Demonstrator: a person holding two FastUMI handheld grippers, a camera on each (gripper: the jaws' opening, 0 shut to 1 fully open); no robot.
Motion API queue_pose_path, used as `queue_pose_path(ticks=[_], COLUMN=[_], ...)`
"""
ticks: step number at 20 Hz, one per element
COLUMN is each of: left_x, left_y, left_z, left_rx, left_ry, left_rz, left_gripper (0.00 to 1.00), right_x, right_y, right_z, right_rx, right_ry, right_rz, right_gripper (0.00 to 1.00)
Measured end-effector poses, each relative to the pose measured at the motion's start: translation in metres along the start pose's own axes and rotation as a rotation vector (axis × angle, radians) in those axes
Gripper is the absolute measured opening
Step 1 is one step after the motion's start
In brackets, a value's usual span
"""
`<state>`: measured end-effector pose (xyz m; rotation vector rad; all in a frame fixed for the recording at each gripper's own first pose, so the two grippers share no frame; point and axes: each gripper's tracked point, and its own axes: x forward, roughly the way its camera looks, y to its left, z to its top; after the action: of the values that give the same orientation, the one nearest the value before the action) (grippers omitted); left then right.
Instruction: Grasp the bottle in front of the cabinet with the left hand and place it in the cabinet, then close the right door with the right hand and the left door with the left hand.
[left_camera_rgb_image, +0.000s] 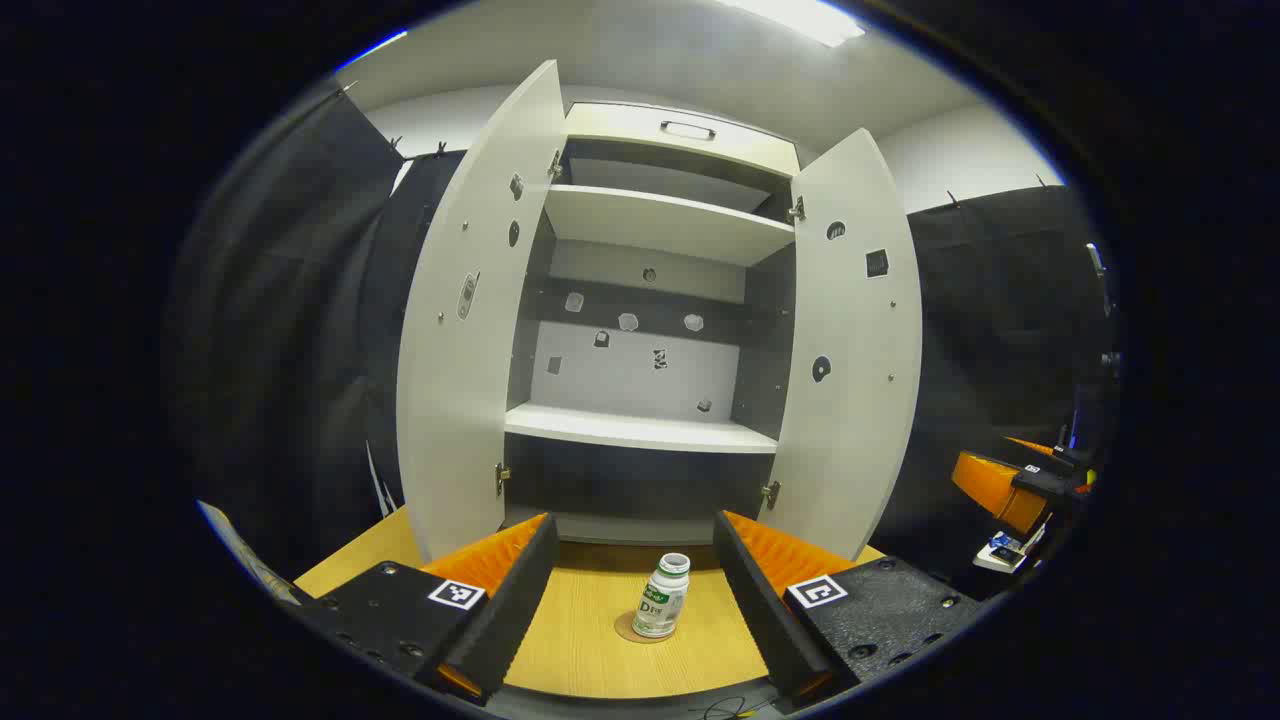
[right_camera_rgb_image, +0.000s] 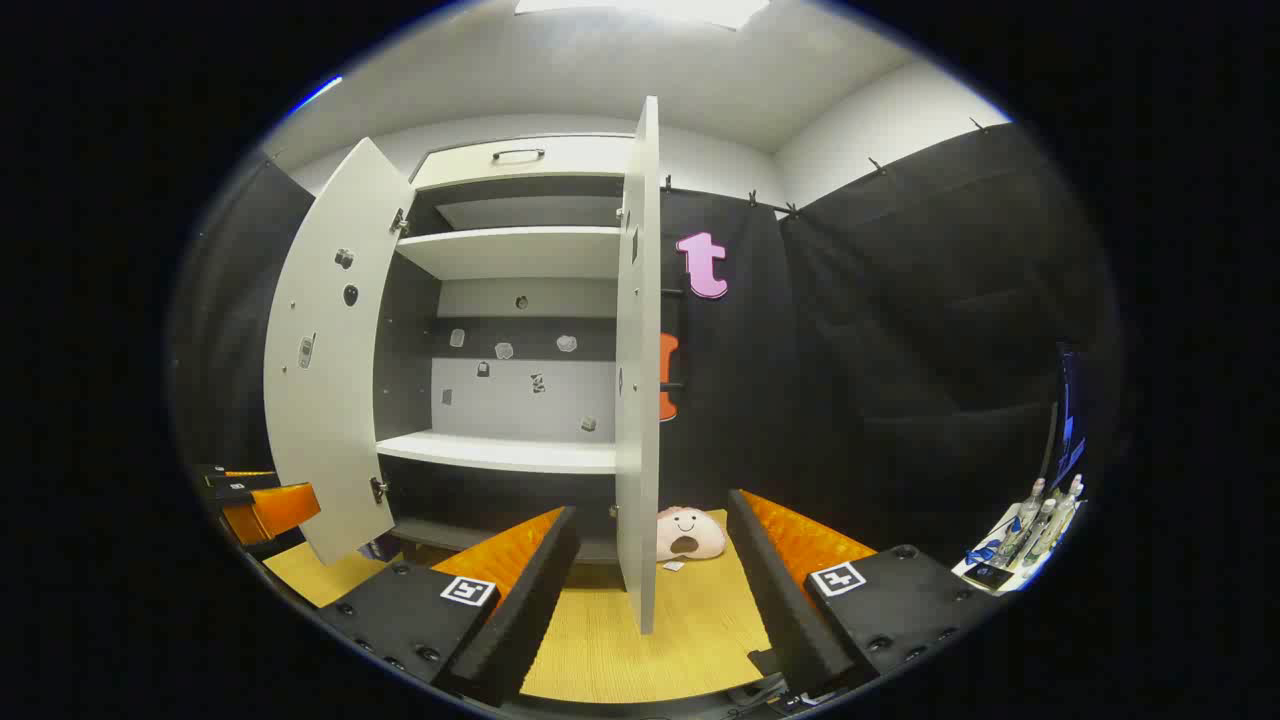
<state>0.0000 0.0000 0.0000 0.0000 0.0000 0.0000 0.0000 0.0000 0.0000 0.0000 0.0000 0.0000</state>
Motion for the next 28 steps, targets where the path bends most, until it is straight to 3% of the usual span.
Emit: queue_pose_path(ticks=[1, 12, 19, 28], left_x=[0.001, 0.012, 0.029, 0.083], left_y=[0.000, -0.003, -0.022, -0.053], left_z=[0.000, -0.008, -0.046, -0.122], left_rx=[0.002, 0.016, -0.004, 0.087], left_ry=[0.000, 0.015, 0.110, 0.171], left_rz=[0.000, -0.023, -0.070, -0.117], left_gripper=[0.95, 0.95, 0.95, 0.95], right_x=[0.000, 0.007, 0.004, 0.006], right_y=[0.001, 0.008, -0.002, -0.030], right_z=[0.000, -0.010, -0.013, -0.015], right_rx=[0.003, -0.001, -0.018, -0.041], right_ry=[0.003, 0.023, 0.027, 0.045], right_rz=[0.000, 0.010, -0.017, -0.060], right_gripper=[0.98, 0.98, 0.98, 0.98])
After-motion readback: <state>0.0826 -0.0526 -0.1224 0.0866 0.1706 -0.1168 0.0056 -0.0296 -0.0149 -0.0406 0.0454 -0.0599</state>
